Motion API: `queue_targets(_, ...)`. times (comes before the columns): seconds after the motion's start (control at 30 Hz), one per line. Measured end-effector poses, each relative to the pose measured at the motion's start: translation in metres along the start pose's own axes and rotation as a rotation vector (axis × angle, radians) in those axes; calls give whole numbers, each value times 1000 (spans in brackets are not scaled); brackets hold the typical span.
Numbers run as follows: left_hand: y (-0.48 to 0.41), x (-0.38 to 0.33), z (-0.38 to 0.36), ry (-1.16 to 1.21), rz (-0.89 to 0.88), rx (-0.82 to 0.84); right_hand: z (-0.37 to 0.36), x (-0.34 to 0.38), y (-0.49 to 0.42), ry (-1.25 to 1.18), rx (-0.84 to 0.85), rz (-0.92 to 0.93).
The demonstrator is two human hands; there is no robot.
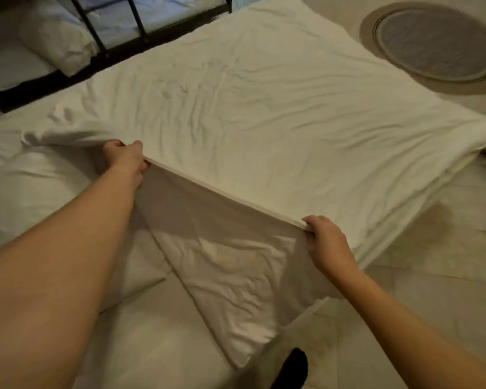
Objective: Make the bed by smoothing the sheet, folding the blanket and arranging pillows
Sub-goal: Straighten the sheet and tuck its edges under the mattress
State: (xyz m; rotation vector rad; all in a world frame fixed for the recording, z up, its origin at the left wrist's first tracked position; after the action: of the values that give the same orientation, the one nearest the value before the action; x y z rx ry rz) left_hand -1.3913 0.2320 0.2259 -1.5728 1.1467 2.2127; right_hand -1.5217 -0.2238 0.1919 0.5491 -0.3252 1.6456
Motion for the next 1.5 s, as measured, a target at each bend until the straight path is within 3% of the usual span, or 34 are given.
queue_targets(0.23, 55, -20, -145, 94, -32, 16, 104, -107, -61, 14, -58, -1)
queue_targets(0.87, 129, -76, -613, -60, -161, 250, 293, -386, -243, 14, -179, -177)
queue_targets(1.33, 174, -54, -834, -145, -175, 52, 369, -582, -359, -59, -20, -133)
queue_targets(1.5, 194, -58, -931, -146, -228, 106, 427, -654, -408, -14, -72, -153)
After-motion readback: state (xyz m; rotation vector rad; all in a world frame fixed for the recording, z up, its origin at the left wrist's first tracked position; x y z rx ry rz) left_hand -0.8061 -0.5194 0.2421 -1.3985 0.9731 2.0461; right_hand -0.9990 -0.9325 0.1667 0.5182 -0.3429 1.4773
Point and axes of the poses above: each hand's wrist, its own y-axis away from the middle knuckle, its own z-axis out of the back of the hand, x = y × z, the point moved 4 cm from there along -y, towards the middle knuckle, and after that the axes turned 7 degrees about z, right-handed, at the moved point
